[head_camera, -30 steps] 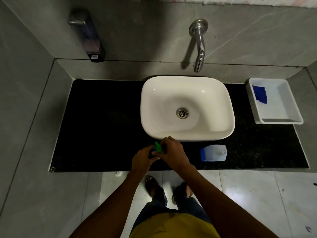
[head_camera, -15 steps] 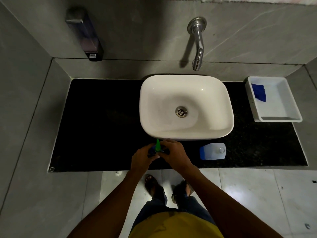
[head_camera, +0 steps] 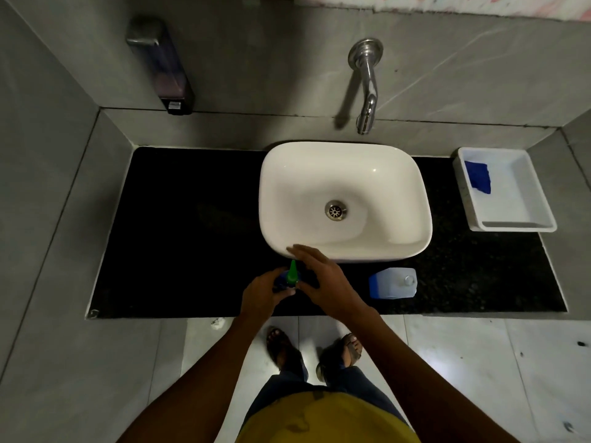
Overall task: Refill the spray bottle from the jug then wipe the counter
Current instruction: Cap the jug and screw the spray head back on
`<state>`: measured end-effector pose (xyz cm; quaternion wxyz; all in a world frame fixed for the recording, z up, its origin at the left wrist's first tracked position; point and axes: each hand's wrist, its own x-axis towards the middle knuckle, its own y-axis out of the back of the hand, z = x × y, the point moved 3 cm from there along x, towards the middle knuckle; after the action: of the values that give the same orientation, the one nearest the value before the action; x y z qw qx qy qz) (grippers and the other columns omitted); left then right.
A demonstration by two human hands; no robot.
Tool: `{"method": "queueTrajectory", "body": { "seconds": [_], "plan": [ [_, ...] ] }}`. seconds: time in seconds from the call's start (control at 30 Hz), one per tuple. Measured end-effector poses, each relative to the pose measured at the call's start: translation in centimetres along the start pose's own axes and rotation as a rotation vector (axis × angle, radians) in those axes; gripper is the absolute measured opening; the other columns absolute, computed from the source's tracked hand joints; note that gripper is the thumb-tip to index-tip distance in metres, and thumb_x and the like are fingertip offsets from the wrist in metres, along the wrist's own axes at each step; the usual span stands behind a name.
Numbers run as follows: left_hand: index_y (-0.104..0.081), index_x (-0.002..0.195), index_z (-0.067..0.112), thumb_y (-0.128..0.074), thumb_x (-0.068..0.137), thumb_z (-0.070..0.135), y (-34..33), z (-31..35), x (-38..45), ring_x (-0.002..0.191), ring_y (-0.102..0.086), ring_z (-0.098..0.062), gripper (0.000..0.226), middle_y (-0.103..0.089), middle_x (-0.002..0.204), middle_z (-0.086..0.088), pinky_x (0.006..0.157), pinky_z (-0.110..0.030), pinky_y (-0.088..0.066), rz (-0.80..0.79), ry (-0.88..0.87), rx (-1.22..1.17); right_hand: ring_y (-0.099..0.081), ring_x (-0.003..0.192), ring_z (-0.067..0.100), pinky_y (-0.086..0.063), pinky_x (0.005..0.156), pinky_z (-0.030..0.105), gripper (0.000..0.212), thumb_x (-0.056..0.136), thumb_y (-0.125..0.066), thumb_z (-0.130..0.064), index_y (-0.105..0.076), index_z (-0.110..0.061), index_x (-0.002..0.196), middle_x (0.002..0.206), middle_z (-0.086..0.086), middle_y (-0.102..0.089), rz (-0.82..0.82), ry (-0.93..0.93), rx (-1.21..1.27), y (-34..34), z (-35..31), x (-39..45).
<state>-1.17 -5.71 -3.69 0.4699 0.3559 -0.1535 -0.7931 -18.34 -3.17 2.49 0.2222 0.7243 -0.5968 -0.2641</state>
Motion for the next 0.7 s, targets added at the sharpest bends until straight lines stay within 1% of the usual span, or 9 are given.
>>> {"method": "queueTrajectory", "body": {
  "seconds": [0.1,0.17,0.23,0.3,0.33,0.4,0.53,0.63,0.7],
  "plan": [
    [-0.067,0.134,0.026,-0.084,0.085,0.039,0.1,0.0,0.0,0.114,-0.071,-0.019,0.053,-0.076,0.123,0.001,0.103,-0.038,-0.057,-0.005,0.012,0.005,-0.060,0.130,0.016,-0.050,0.111,0.027,0.044,0.096,-0.074,-0.014,-0.067,-0.021,0.139,0.146,0.000,-0.061,-0.094,0.085,-0.139,1.1,-0.4,0.8],
    [-0.067,0.134,0.027,-0.084,0.085,0.039,0.1,0.0,0.0,0.115,-0.071,-0.020,0.054,-0.075,0.124,0.001,0.102,-0.039,-0.057,-0.014,0.010,0.003,-0.065,0.121,0.019,-0.052,0.104,0.028,0.035,0.096,-0.075,-0.020,-0.073,-0.018,0.130,0.135,0.002,-0.068,-0.109,0.088,-0.199,1.3,-0.5,1.2],
    [-0.065,0.137,0.025,-0.085,0.085,0.037,0.1,0.1,0.0,0.119,-0.069,-0.021,0.058,-0.074,0.128,-0.001,0.105,-0.040,-0.055,-0.015,0.016,0.001,-0.068,0.109,0.020,-0.054,0.094,0.030,0.028,0.094,-0.077,-0.025,-0.076,-0.016,0.121,0.121,0.003,-0.072,-0.084,0.069,-0.233,1.5,-0.5,1.4],
    [-0.065,0.139,0.024,-0.086,0.084,0.038,0.2,0.0,0.2,0.120,-0.069,-0.022,0.061,-0.074,0.129,-0.003,0.105,-0.040,-0.055,-0.015,0.025,0.015,-0.067,0.089,0.018,-0.054,0.077,0.034,0.021,0.090,-0.080,-0.035,-0.078,-0.018,0.103,0.101,0.001,-0.074,-0.033,0.015,-0.269,1.7,-0.4,1.3],
    [-0.065,0.140,0.024,-0.086,0.083,0.039,0.2,0.0,0.3,0.119,-0.070,-0.022,0.062,-0.074,0.129,-0.003,0.104,-0.040,-0.055,-0.015,0.032,0.020,-0.063,0.080,0.016,-0.050,0.069,0.034,0.024,0.089,-0.080,-0.042,-0.075,-0.019,0.093,0.092,-0.001,-0.072,-0.006,-0.024,-0.303,1.7,-0.3,1.1],
    [-0.064,0.141,0.024,-0.085,0.084,0.038,0.2,-0.1,0.4,0.119,-0.070,-0.022,0.062,-0.074,0.129,-0.003,0.102,-0.037,-0.055,-0.010,0.045,0.031,-0.057,0.069,0.015,-0.044,0.061,0.034,0.034,0.088,-0.075,-0.054,-0.066,-0.023,0.077,0.079,-0.003,-0.068,0.047,-0.116,-0.362,1.1,-0.5,0.4],
    [-0.063,0.143,0.025,-0.075,0.094,0.030,-0.1,-0.1,0.2,0.116,-0.071,-0.023,0.051,-0.075,0.127,-0.004,0.102,-0.040,-0.056,0.003,0.039,0.050,-0.062,0.064,0.021,-0.045,0.057,0.033,0.044,0.095,-0.062,-0.057,-0.045,-0.027,0.067,0.071,-0.005,-0.059,0.096,-0.217,-0.366,-2.0,-1.8,-0.9],
    [-0.064,0.140,0.025,-0.074,0.094,0.032,0.1,0.2,0.1,0.112,-0.073,-0.021,0.048,-0.076,0.124,-0.002,0.099,-0.041,-0.057,-0.007,0.031,0.034,-0.057,0.063,0.015,-0.040,0.057,0.030,0.047,0.093,-0.061,-0.063,-0.048,-0.026,0.067,0.070,-0.009,-0.053,0.124,-0.287,-0.298,-2.3,-1.6,-0.9],
    [-0.064,0.141,0.026,-0.075,0.093,0.034,0.2,0.2,0.2,0.114,-0.072,-0.021,0.049,-0.075,0.126,-0.002,0.100,-0.042,-0.057,-0.020,0.018,0.038,-0.059,0.066,0.014,-0.045,0.058,0.030,0.048,0.089,-0.063,-0.067,-0.054,-0.024,0.070,0.075,-0.008,-0.057,0.129,-0.305,-0.264,-1.9,-1.1,-0.8]
  ]
}}
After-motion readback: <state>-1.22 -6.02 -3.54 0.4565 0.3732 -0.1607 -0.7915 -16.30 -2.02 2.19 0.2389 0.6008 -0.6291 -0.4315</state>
